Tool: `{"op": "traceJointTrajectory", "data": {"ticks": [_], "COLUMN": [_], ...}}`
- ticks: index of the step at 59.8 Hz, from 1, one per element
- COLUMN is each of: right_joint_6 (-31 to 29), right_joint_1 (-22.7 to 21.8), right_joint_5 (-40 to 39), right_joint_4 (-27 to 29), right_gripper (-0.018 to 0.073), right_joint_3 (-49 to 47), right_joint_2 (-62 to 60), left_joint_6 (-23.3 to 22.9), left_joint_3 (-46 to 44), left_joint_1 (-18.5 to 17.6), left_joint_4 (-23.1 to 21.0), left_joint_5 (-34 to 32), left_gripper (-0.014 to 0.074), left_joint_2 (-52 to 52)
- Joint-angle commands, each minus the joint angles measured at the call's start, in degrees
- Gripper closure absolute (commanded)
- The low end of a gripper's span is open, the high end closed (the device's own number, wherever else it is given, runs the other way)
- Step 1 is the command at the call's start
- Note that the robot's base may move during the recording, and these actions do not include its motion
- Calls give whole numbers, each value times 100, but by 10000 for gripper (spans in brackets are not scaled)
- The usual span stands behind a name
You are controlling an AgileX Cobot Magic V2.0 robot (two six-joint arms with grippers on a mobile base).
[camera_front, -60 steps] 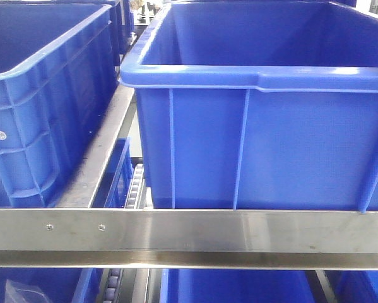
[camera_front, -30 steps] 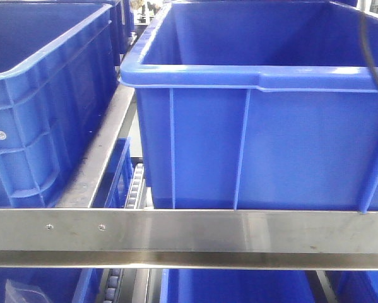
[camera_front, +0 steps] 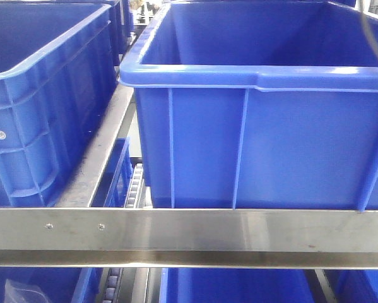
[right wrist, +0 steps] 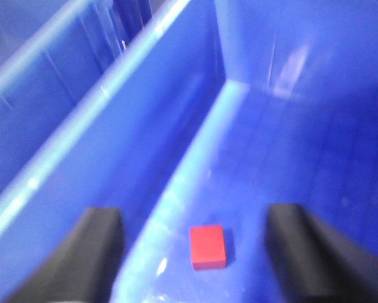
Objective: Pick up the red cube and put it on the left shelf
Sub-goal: 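Lower the red cube into the blue bin and open the right gripper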
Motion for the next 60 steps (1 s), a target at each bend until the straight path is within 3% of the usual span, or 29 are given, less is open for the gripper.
{"op": "traceJointTrajectory", "data": {"ticks": [1,6,9,24,60], "right_joint_6": [-37,-37,-37,-37,-37], "right_joint_1": [3,3,3,3,3], "right_joint_5": [-523,-544,-679,-1723,-1678], "right_joint_4": [22,28,28,28,28], "right_gripper": [298,531,491,505,505], "right_joint_3": [26,353,582,1594,1642], "right_joint_2": [-557,-1009,-1333,-2506,-2576], "left_joint_6": [-5,-5,-5,-5,-5], "left_joint_3": [132,132,132,132,132], "left_joint_1": [-37,-37,-37,-37,-37], "left_joint_4": [-17,-17,-17,-17,-17], "left_joint_5": [-503,-503,-503,-503,-503], "left_gripper": [495,495,495,495,495], "left_joint_2": [-92,-92,-92,-92,-92]}}
